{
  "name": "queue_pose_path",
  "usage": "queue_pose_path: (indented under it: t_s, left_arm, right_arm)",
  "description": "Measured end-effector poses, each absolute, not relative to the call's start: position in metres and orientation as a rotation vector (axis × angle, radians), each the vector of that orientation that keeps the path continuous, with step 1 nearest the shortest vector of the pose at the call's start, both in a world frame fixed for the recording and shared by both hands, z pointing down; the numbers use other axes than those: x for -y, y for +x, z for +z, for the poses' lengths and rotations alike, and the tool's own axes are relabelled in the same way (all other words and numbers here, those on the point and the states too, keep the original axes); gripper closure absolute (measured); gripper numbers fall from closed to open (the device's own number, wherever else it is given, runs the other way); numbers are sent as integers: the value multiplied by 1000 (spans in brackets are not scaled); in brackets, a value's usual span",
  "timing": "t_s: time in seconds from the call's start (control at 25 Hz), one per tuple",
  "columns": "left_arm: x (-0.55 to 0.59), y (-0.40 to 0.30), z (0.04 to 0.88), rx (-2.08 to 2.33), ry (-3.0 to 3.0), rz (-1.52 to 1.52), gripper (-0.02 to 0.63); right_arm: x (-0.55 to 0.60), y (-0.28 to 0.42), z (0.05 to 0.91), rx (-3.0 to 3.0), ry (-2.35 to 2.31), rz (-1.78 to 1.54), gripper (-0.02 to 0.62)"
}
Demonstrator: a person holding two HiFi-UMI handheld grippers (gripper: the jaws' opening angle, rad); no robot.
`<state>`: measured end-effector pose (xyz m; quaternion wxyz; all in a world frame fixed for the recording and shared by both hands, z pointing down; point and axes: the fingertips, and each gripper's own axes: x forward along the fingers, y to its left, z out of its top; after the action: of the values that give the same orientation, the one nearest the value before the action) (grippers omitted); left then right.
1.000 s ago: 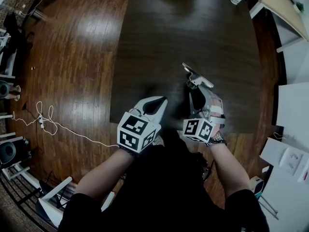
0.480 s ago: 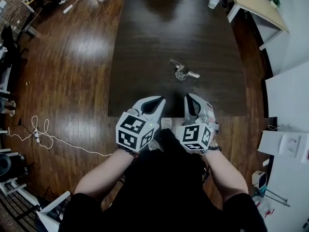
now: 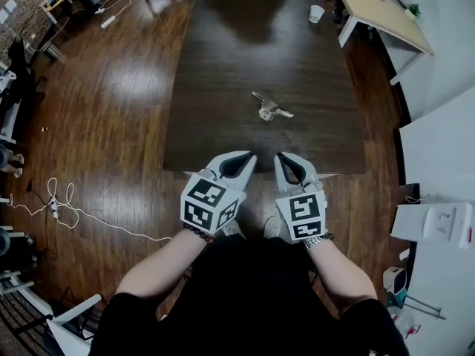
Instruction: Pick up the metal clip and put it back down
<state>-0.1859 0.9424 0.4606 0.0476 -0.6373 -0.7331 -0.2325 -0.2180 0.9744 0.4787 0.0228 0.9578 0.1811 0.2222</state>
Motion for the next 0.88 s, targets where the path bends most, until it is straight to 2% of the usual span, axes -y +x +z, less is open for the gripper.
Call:
queue_pose_path:
  t_s: [0.44, 0.88]
  left_arm:
    - [-950, -231, 456, 2179, -2007, -697, 589]
    - [-956, -247, 453, 2143, -2041, -665, 589]
  right_arm:
    - [-974, -259, 452, -429, 3073, 591, 603]
    - [-982, -266, 454, -374, 3099, 574, 603]
